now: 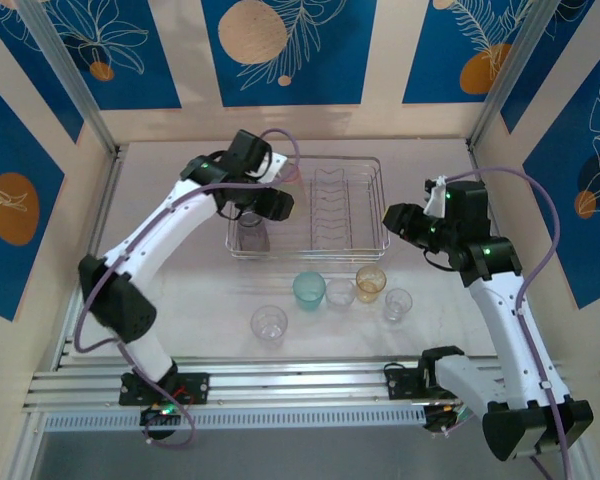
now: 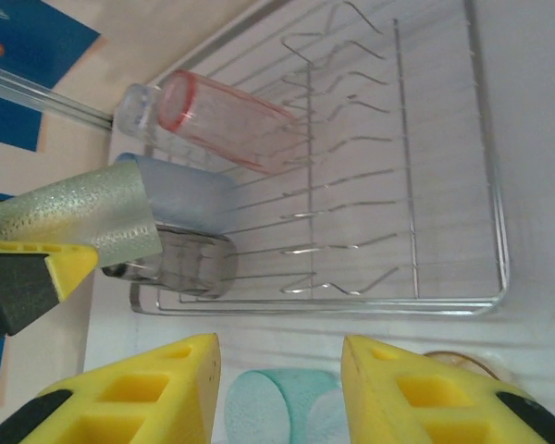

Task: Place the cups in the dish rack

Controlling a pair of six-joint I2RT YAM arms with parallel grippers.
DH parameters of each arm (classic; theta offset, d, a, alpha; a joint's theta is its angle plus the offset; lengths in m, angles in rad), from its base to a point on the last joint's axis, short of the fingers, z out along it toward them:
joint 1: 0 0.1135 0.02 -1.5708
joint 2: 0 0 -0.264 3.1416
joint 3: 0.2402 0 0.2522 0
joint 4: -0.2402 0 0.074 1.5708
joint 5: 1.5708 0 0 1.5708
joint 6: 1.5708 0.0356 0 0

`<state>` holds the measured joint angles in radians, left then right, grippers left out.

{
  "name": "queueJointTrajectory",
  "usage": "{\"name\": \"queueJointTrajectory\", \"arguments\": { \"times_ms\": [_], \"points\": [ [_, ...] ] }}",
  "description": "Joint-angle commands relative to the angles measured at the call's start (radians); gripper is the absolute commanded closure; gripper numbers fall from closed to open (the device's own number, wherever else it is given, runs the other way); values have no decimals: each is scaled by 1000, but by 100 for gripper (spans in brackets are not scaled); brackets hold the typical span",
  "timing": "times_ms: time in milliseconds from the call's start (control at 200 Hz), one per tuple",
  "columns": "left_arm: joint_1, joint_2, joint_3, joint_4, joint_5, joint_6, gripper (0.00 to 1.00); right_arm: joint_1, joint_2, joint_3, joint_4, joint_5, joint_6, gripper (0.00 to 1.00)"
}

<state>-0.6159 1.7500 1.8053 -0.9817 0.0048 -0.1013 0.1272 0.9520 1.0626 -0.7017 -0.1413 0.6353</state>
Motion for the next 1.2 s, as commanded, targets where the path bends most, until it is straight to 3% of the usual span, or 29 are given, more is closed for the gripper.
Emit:
{"name": "queueJointTrajectory", "arguments": {
  "times_ms": [0,130,380,861,1196],
  "points": [
    [-60,110,163,-198,-192,88,90,-10,-22,-16,-32,14,16,61],
    [-82,274,330,-315,-256,100,90,-14,-31,-27,-40,19,12,61],
    [-100,421,446,-351,-308,106,89,-18,-26,-53,-23,11,15,61],
    [-101,558,496,-305,-353,101,79,-20,-26,-67,-18,7,9,61],
    [-89,615,553,-275,-369,105,78,-20,-27,-69,-28,11,0,61]
  ]
}}
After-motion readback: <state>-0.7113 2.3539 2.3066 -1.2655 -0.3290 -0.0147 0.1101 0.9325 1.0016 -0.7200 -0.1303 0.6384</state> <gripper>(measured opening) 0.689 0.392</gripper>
